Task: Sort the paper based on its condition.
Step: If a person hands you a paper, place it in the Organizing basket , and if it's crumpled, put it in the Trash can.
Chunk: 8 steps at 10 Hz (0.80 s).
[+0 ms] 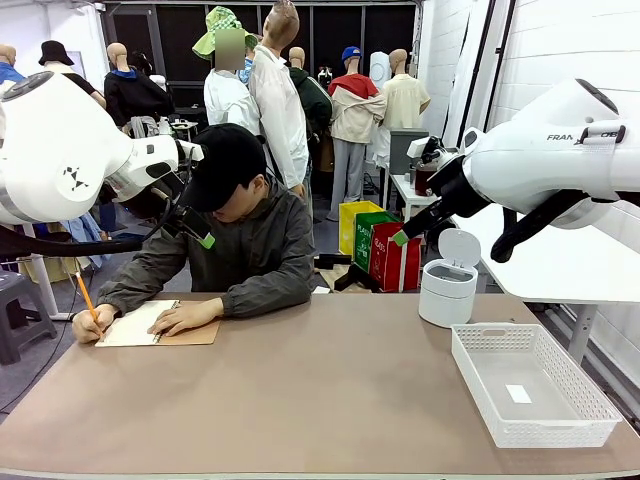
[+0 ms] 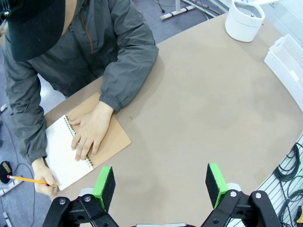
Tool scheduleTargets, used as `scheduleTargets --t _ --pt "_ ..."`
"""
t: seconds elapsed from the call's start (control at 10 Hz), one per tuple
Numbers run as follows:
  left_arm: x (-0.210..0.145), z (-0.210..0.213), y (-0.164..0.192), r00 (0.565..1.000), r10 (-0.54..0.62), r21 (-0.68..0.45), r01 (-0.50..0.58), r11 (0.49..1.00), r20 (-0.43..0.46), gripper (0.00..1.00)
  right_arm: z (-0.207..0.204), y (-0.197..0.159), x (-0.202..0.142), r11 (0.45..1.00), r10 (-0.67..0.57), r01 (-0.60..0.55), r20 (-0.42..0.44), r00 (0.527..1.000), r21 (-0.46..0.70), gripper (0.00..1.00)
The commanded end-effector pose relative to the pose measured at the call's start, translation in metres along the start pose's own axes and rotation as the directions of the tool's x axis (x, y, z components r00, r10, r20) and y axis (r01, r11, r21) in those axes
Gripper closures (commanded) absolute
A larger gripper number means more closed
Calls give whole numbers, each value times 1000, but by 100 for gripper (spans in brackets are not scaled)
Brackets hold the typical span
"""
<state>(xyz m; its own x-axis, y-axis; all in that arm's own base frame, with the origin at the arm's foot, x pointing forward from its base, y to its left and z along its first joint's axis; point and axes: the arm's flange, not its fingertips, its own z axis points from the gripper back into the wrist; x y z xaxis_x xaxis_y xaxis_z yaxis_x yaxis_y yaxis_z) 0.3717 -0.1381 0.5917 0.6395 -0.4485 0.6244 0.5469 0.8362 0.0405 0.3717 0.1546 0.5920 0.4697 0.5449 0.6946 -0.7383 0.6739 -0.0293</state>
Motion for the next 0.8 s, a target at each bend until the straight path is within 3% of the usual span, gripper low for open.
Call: scheduleTargets --t 0.0,0.7 --pt "1 2 1 1000 1 1 -1 1000 4 0 0 0 0 1000 -1 1 1 1000 4 0" --pt "1 2 1 1000 1 1 -1 1000 4 0 0 0 0 1000 -1 1 1 1000 4 0"
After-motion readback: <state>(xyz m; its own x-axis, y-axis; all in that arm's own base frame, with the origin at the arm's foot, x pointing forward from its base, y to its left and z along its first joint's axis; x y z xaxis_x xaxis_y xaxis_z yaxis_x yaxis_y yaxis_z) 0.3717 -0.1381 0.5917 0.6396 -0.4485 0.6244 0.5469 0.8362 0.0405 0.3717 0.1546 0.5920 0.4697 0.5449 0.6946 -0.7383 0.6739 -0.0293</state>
